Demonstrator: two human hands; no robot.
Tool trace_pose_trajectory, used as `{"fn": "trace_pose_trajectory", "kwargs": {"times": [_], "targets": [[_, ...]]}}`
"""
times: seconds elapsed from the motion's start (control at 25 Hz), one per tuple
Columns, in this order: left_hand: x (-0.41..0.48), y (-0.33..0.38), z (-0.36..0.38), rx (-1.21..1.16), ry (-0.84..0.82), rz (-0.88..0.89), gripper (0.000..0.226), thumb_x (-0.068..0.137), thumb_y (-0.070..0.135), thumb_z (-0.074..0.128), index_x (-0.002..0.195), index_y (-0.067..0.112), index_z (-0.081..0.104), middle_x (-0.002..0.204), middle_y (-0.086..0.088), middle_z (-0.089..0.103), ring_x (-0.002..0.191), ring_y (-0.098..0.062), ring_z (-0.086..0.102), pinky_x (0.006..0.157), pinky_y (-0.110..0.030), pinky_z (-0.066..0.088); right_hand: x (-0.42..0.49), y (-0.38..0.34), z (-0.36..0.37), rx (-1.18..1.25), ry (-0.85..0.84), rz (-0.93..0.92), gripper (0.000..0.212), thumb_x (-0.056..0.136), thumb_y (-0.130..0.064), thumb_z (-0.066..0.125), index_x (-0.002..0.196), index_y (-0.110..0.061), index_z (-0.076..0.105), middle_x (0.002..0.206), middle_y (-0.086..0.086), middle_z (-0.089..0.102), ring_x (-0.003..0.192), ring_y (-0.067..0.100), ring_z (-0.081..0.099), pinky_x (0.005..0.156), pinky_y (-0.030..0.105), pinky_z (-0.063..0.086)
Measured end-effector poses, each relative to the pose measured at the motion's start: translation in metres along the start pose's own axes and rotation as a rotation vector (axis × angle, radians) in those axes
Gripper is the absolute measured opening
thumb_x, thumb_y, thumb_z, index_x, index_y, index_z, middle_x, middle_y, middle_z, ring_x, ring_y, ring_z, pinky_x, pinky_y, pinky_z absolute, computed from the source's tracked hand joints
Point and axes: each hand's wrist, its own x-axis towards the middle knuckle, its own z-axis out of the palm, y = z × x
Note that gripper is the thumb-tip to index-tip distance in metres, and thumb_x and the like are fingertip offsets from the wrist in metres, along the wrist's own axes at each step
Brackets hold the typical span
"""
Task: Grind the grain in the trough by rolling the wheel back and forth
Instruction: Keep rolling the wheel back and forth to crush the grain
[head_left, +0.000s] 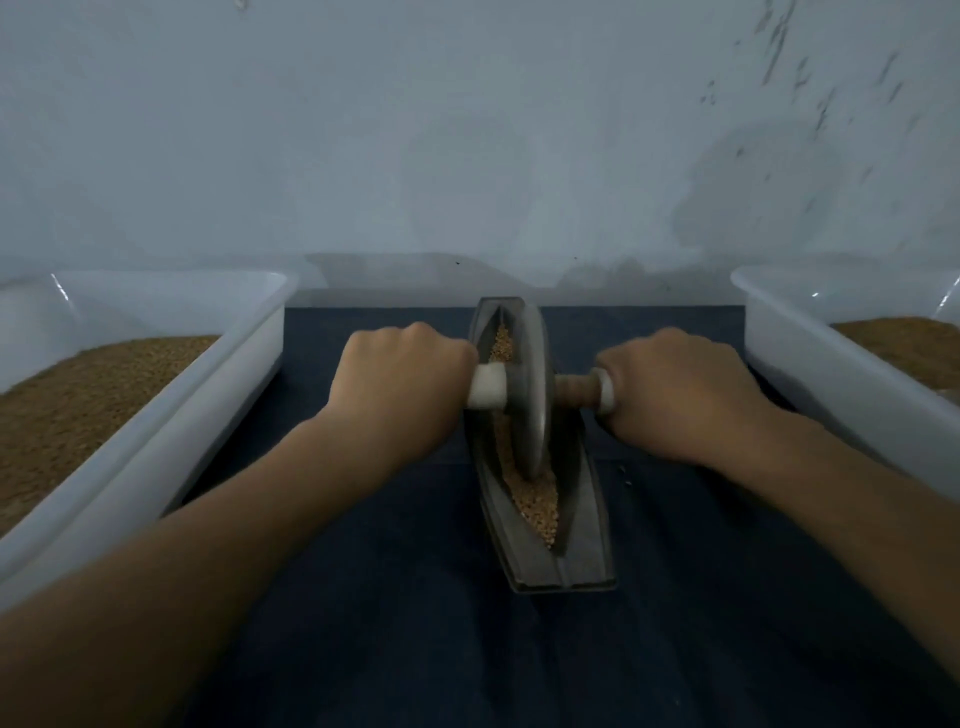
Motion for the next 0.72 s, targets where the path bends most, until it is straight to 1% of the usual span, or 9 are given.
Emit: {"fn": "trace_pose_trajectory", "kwargs": {"times": [0.08, 0.16, 0.28, 0.36, 0.4, 0.48, 0.52, 0.64, 0.72], "targets": [[-0.022, 0.001, -0.02, 0.011, 0.066, 0.037, 0.052, 0.056, 0.029, 0.083, 0.069, 0.026, 0.033, 0.054, 0.007, 0.014, 0.044, -0.012, 0.004, 0.047, -0.021, 0.003, -0.03, 0.0, -0.015, -0.07, 0.14, -0.062, 0.023, 0.065, -0.044, 0.052, 0.057, -0.035, 0.032, 0.047, -0.015, 0.027, 0.04, -0.001, 0.023, 0.044, 0.015, 0.009], [-0.025, -0.001, -0.026, -0.01, 0.075, 0.02, 0.058, 0.052, 0.03, 0.085, 0.068, 0.027, 0.029, 0.054, 0.009, 0.011, 0.046, -0.01, -0.002, 0.049, -0.019, 0.002, -0.034, 0.0, -0.024, -0.096, 0.181, -0.083, 0.024, 0.062, -0.046, 0.047, 0.057, -0.035, 0.026, 0.044, -0.014, 0.019, 0.038, -0.002, 0.016, 0.045, 0.013, 0.005], [-0.013, 0.003, -0.003, 0.027, -0.062, -0.057, 0.041, 0.072, 0.032, 0.073, 0.071, 0.028, 0.033, 0.056, 0.008, 0.02, 0.044, -0.012, 0.011, 0.045, -0.024, 0.009, -0.009, -0.001, -0.008, -0.087, 0.092, -0.064, 0.033, 0.074, -0.041, 0.062, 0.056, -0.033, 0.036, 0.05, -0.014, 0.036, 0.042, 0.006, 0.033, 0.044, 0.018, 0.017], [0.011, 0.0, 0.018, -0.025, -0.043, -0.126, 0.018, 0.084, 0.027, 0.063, 0.078, 0.022, 0.047, 0.061, 0.005, 0.033, 0.047, -0.015, 0.025, 0.046, -0.029, 0.022, 0.026, -0.004, 0.007, -0.063, 0.085, -0.021, 0.032, 0.082, -0.04, 0.063, 0.061, -0.029, 0.042, 0.059, -0.009, 0.045, 0.052, 0.014, 0.044, 0.047, 0.023, 0.025], [0.024, -0.002, 0.022, -0.047, -0.078, -0.146, 0.007, 0.086, 0.025, 0.06, 0.084, 0.021, 0.055, 0.065, 0.003, 0.04, 0.05, -0.017, 0.033, 0.049, -0.031, 0.029, 0.042, -0.005, 0.01, -0.043, 0.068, 0.006, 0.031, 0.086, -0.04, 0.061, 0.063, -0.028, 0.044, 0.063, -0.007, 0.048, 0.057, 0.018, 0.048, 0.049, 0.025, 0.03], [0.043, -0.006, 0.024, -0.061, -0.152, -0.144, 0.008, 0.088, 0.023, 0.058, 0.094, 0.022, 0.063, 0.076, -0.001, 0.053, 0.061, -0.023, 0.048, 0.055, -0.035, 0.036, 0.06, -0.004, 0.013, -0.01, 0.025, 0.034, 0.03, 0.09, -0.041, 0.058, 0.066, -0.028, 0.046, 0.067, -0.004, 0.05, 0.063, 0.022, 0.052, 0.054, 0.028, 0.038], [0.044, -0.006, 0.02, -0.064, -0.162, -0.127, 0.009, 0.088, 0.023, 0.058, 0.096, 0.023, 0.063, 0.077, -0.002, 0.053, 0.064, -0.024, 0.05, 0.056, -0.035, 0.036, 0.059, -0.003, 0.013, 0.001, 0.02, 0.032, 0.031, 0.091, -0.042, 0.057, 0.065, -0.028, 0.045, 0.068, -0.004, 0.05, 0.064, 0.022, 0.053, 0.055, 0.029, 0.04], [0.017, -0.004, 0.008, -0.065, -0.11, -0.081, 0.008, 0.085, 0.029, 0.062, 0.085, 0.026, 0.054, 0.066, 0.005, 0.036, 0.053, -0.017, 0.036, 0.051, -0.032, 0.029, 0.023, -0.001, 0.005, 0.004, 0.046, -0.007, 0.03, 0.086, -0.042, 0.056, 0.063, -0.03, 0.043, 0.064, -0.008, 0.05, 0.057, 0.017, 0.05, 0.049, 0.026, 0.031], [-0.012, -0.002, -0.004, -0.039, -0.029, -0.027, 0.033, 0.076, 0.035, 0.07, 0.074, 0.03, 0.038, 0.059, 0.008, 0.023, 0.046, -0.011, 0.016, 0.045, -0.026, 0.014, -0.008, -0.002, -0.005, -0.029, 0.135, -0.063, 0.024, 0.08, -0.044, 0.052, 0.062, -0.032, 0.041, 0.055, -0.012, 0.04, 0.046, 0.008, 0.038, 0.044, 0.021, 0.02]]}}
